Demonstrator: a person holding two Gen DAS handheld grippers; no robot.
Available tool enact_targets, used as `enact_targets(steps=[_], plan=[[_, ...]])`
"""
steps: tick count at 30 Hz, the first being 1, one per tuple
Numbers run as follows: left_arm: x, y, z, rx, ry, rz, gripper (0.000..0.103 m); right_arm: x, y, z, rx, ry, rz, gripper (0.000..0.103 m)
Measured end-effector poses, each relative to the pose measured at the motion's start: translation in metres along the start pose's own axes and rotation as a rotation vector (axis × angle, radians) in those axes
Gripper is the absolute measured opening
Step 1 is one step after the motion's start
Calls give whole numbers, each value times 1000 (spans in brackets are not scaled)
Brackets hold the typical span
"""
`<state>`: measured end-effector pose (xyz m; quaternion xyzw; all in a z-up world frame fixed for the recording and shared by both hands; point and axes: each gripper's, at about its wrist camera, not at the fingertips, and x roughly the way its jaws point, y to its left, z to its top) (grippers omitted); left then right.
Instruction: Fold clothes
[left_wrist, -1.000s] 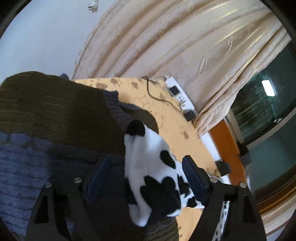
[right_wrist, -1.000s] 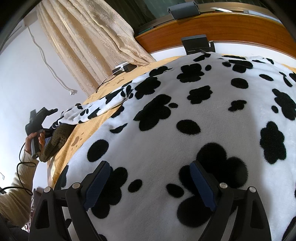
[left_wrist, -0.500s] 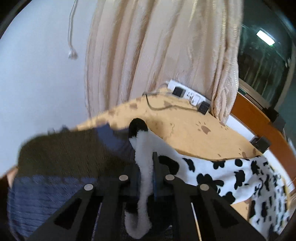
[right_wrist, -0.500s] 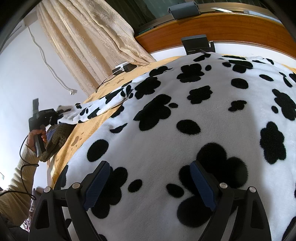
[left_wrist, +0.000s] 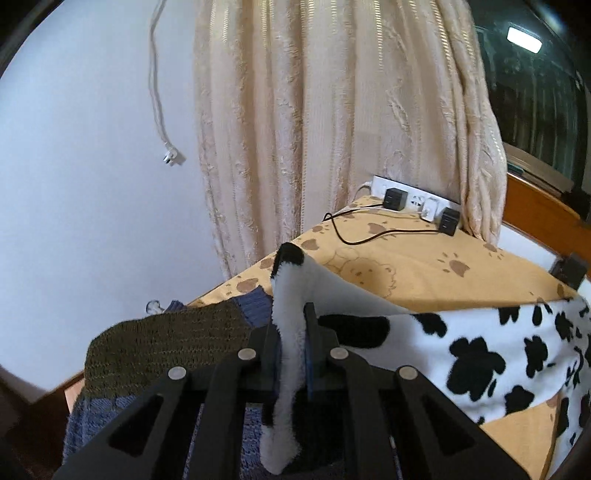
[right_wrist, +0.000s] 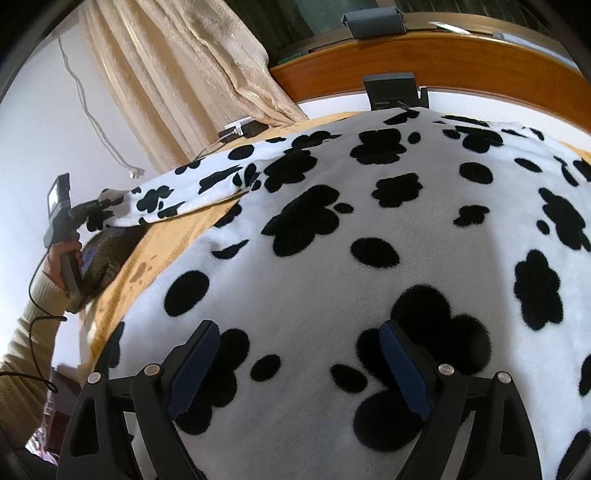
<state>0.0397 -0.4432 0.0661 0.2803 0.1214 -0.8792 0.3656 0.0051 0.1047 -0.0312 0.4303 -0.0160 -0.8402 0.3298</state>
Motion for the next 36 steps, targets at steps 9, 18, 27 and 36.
enact_targets(steps=[9,18,27,36], plan=[[-18,-6,21,18,-91,44,11,2,3,-1,-27,11,-37,90],[26,18,5,28,28,227,11,2,7,-2,-30,12,-41,90],[3,22,-3,75,-13,253,11,2,9,-1,-31,14,-36,93],[-18,-41,-17,307,-92,282,11,1,8,-1,-25,11,-30,93]])
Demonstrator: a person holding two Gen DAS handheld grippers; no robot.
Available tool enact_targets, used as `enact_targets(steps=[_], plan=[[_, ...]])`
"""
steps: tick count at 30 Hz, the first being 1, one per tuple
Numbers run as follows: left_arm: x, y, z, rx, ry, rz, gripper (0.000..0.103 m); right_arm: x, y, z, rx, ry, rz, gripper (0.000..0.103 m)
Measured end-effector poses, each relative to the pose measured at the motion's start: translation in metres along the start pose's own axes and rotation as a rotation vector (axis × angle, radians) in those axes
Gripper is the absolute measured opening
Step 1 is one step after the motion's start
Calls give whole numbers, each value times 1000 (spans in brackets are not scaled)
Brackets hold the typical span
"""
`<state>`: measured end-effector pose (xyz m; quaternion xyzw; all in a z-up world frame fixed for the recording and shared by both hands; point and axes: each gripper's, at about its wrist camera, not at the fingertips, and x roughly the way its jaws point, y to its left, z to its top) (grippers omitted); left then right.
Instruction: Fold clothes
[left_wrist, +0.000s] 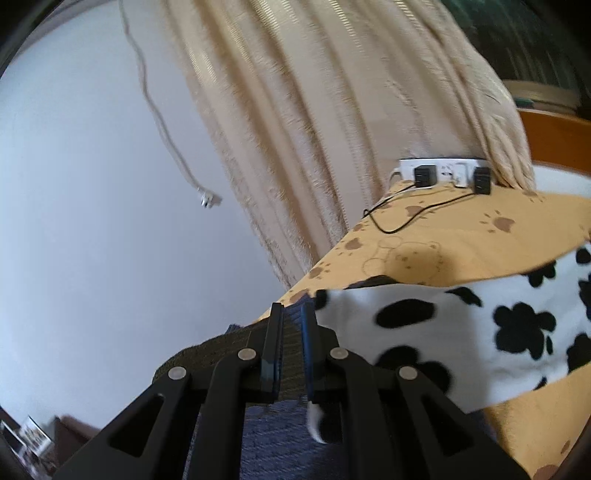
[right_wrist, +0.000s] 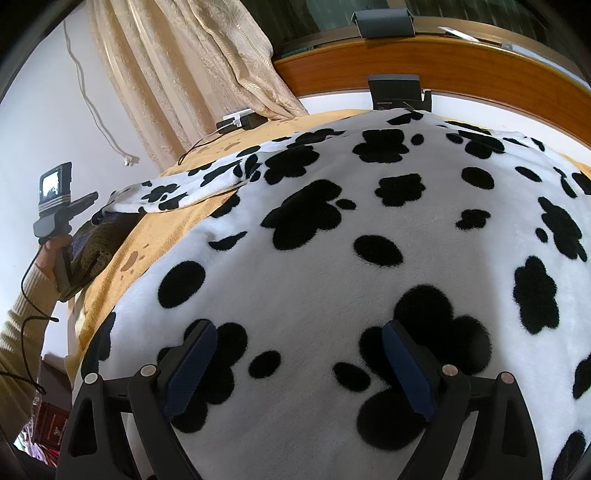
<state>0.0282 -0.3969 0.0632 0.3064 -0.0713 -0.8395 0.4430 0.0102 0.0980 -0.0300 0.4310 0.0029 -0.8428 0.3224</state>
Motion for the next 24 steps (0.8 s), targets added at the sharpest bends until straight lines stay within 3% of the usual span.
enact_targets(steps=[17,21,24], plan=[[-25,-46,15,135,-79,-11,11,0,-3,1,7,-2,10,93],[-8,-63,12,200,-29,-9,13,0,-3,1,8,-2,12,93],[21,-67,4,215,87,19,15,0,-3,1,9,-3,14,93]])
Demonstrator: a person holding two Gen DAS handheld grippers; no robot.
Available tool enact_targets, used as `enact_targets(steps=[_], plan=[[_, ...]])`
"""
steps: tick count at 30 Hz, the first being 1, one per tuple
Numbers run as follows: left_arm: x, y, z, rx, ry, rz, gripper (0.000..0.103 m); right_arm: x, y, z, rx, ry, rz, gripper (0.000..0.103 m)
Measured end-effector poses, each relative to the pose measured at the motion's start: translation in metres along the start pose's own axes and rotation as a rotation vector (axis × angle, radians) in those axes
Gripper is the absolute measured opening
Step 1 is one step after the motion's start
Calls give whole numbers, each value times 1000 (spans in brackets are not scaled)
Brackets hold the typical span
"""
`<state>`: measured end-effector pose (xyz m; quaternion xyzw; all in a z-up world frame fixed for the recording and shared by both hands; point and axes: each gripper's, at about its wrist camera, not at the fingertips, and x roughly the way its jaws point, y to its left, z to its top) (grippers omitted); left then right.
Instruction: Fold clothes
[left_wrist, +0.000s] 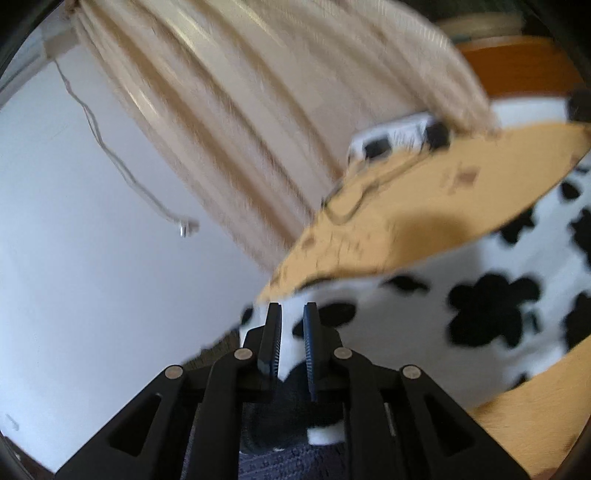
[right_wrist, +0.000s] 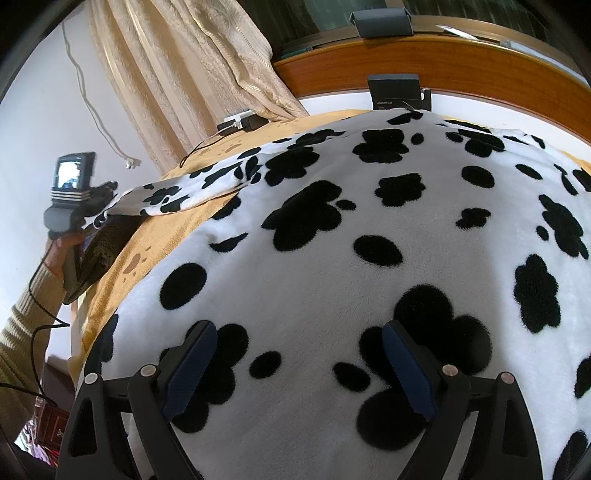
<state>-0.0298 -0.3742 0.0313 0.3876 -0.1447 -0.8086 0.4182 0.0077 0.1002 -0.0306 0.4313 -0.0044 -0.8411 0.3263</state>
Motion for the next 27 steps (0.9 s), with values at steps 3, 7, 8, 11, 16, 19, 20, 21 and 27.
enact_targets(steps=[3,7,8,11,16,19,20,21,27], plan=[[19,12,0,-72,87,-41,20,0,0,0,2,-1,4,93],[10,26,10,-131,88,-57,24,0,0,0,3,-1,5,93],[5,27,13,-148,80,-79,26,0,0,0,3,-1,5,93],[-16,19,27,-197,54,-259,48,1,0,0,2,0,6,93],[-39,-43,52,-127,58,-563,63,1,0,0,-1,1,15,96],[-30,-92,58,-92,154,-704,64,1,0,0,3,-1,19,96],[-26,-106,59,-81,181,-729,64,1,-1,0,4,-2,20,96],[-22,-118,60,-69,197,-731,64,0,-1,0,5,-2,21,96],[0,-145,72,-101,189,-653,84,0,-2,0,10,-4,28,96]])
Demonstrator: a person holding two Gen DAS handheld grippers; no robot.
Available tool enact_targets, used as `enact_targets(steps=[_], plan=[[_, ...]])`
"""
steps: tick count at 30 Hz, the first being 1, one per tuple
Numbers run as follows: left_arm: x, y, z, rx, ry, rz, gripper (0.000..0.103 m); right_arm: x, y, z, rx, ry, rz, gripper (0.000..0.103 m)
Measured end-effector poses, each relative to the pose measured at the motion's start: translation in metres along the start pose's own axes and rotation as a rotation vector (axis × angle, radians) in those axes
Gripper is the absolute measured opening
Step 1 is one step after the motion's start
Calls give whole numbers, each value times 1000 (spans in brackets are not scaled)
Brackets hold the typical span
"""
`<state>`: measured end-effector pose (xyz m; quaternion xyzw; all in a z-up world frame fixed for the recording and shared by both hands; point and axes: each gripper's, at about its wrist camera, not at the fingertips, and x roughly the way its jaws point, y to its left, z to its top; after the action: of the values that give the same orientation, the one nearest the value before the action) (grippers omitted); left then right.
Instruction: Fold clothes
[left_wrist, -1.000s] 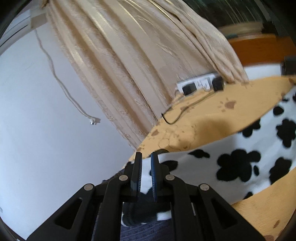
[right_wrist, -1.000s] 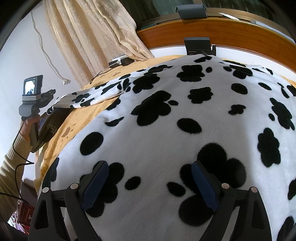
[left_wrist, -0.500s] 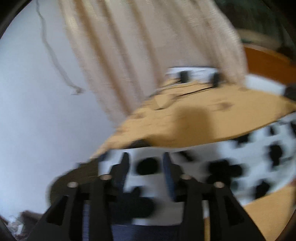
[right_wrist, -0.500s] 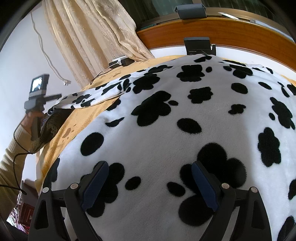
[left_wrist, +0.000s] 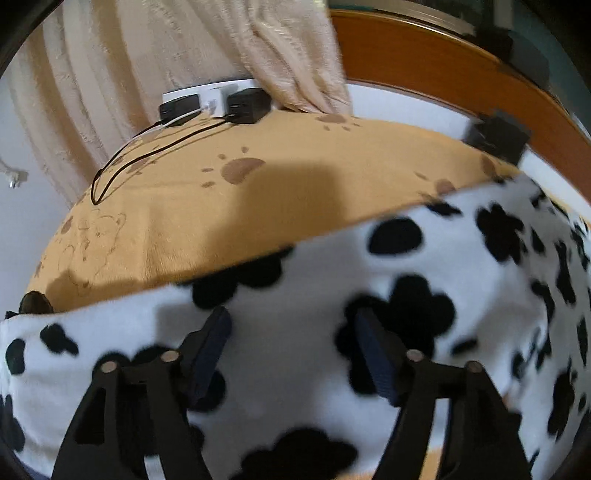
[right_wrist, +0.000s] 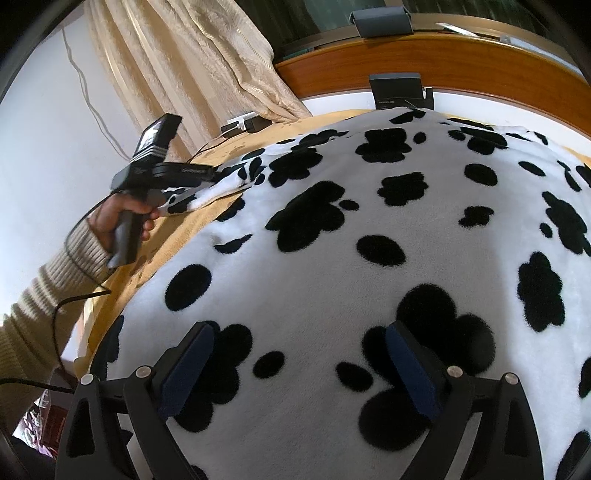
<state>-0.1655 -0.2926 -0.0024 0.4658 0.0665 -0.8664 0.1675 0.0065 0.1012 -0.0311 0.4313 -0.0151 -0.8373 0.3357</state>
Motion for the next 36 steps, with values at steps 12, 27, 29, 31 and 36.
enact_targets(steps=[12,27,29,31,36], plan=[[30,7,39,35,-86,192,98,-1,-1,-1,2,0,11,98],[-10,91,-9,-243,-24,174,98,0,-2,1,8,-1,23,100],[0,103,-12,-278,2,179,98,1,-1,1,5,0,23,100],[7,103,-9,-287,-9,192,101,1,-1,1,5,1,24,101],[23,109,7,-304,-40,195,103,1,-2,0,6,-1,28,101]])
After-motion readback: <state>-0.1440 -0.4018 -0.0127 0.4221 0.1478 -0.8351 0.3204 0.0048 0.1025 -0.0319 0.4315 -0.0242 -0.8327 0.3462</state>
